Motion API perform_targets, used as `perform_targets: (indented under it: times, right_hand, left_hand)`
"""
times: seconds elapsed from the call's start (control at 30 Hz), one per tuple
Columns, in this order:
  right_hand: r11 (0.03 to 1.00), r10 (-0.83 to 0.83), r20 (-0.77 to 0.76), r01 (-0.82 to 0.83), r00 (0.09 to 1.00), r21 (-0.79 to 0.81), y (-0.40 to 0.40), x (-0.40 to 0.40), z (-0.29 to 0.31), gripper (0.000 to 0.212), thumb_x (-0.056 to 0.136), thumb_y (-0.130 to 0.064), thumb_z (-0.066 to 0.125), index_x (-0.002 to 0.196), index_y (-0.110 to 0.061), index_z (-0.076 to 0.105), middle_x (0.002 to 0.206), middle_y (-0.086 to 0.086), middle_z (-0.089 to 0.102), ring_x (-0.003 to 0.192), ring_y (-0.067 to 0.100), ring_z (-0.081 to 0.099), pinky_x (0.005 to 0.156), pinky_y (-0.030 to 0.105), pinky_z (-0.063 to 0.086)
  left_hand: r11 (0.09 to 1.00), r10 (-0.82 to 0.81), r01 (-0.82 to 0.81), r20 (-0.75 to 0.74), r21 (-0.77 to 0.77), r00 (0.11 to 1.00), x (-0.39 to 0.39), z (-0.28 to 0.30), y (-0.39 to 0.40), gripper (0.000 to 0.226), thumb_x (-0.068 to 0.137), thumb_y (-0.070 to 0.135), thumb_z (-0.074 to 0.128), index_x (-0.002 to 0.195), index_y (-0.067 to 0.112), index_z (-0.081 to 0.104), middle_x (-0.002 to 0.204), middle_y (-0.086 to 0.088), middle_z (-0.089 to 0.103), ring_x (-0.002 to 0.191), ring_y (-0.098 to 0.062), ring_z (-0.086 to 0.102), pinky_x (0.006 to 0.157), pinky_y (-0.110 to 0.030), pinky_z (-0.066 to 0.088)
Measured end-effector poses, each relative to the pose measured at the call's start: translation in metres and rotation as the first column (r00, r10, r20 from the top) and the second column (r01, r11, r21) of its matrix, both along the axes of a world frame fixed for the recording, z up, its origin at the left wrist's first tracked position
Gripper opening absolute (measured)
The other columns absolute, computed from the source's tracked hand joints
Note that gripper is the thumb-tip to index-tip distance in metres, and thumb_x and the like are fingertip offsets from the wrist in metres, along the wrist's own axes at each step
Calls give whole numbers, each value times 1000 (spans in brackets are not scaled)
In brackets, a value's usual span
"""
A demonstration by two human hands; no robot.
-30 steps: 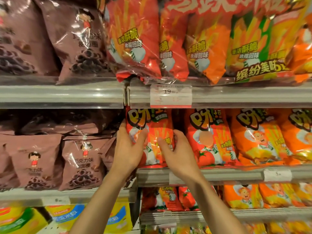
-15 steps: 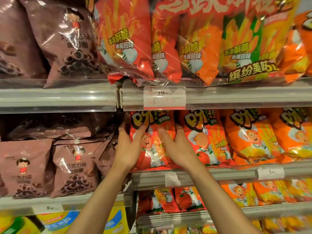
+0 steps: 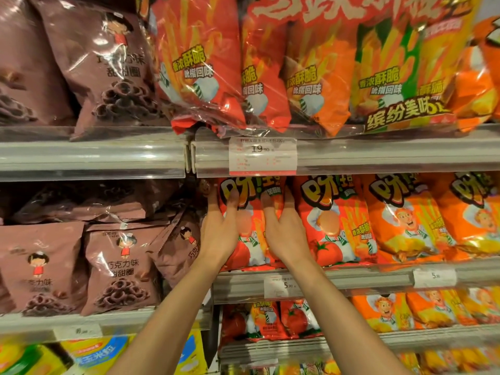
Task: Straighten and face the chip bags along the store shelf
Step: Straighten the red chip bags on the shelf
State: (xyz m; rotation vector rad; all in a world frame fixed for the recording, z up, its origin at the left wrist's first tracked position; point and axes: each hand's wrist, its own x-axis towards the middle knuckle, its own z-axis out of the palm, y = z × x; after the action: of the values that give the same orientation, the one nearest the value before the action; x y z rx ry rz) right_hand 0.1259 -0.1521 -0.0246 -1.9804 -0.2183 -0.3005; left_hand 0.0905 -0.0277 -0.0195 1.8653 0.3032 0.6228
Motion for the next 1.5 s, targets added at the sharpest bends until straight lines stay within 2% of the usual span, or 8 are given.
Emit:
perform_targets:
  times: [0.07,0.17,0.3,0.43,0.53,0.8,0.93,1.5]
  right_hand:
    - [1000,-6,-5,6,1000,-29,0,0,1,75,96,-66,38,154,-19,28,121,14,67,110,36,62,86,37,48]
    - [998,54,15,-54,998,-19,-4,-11,5,72,100,-55,43,157,-17,22,143,14,54,129,33,52,94,32,40]
    - [975,122,195,-81,973,-209,-28,-30,12,69,102,-48,46,156,-11,25,146,9,46,134,22,46,106,31,40]
    - [937,56,506,129,861,-324,-69,-25,17,41,102,-29,52,135,-5,53,123,11,57,117,24,53,100,36,44]
    - [810,-8,562,335,827,-481,-99,-6,12,45,99,-40,48,126,-5,60,119,18,61,118,38,51,104,51,41]
    - [583,-78,475,427,876,-691,-98,4,-4,64,102,-57,29,147,-15,46,151,18,47,142,42,36,118,58,22]
    - [586,-77,464,416,883,-695,-97,5,-4,64,103,-57,29,148,-15,44,151,18,46,144,42,33,119,60,20]
    - [733,-71,387,311,919,-605,-117,-2,-14,72,99,-66,30,151,-17,35,158,16,33,150,36,22,121,57,18]
  left_hand:
    - [1000,-12,13,-12,27,1000,-2,0,1,66,99,63,31,158,38,12,83,16,52,114,-33,59,89,-32,35]
    - [997,-28,29,-23,65,999,-5,-1,8,67,100,63,29,158,38,7,122,-3,61,127,-34,53,100,-39,39]
    - [943,-1,-33,104,330,995,-21,-7,11,67,99,57,39,156,31,16,161,-7,23,148,-24,25,118,-43,27]
    - [660,-66,-139,242,738,968,-29,-11,3,53,100,49,42,145,21,43,150,-14,36,140,-32,33,116,-50,29]
    - [440,-103,-110,172,891,980,-21,-8,-12,51,102,52,39,145,26,47,156,-11,35,148,-33,26,119,-53,21]
    - [296,10,-123,126,947,992,-4,-17,-26,63,102,58,30,155,25,34,168,-11,10,156,-27,-2,122,-59,7]
    - [270,21,-124,123,955,992,-3,-15,-28,66,102,58,29,158,23,27,168,-11,8,155,-28,-3,121,-60,7]
    - [488,4,-83,93,869,996,-20,-12,-16,65,100,60,30,156,27,28,164,-9,19,154,-25,7,124,-51,7]
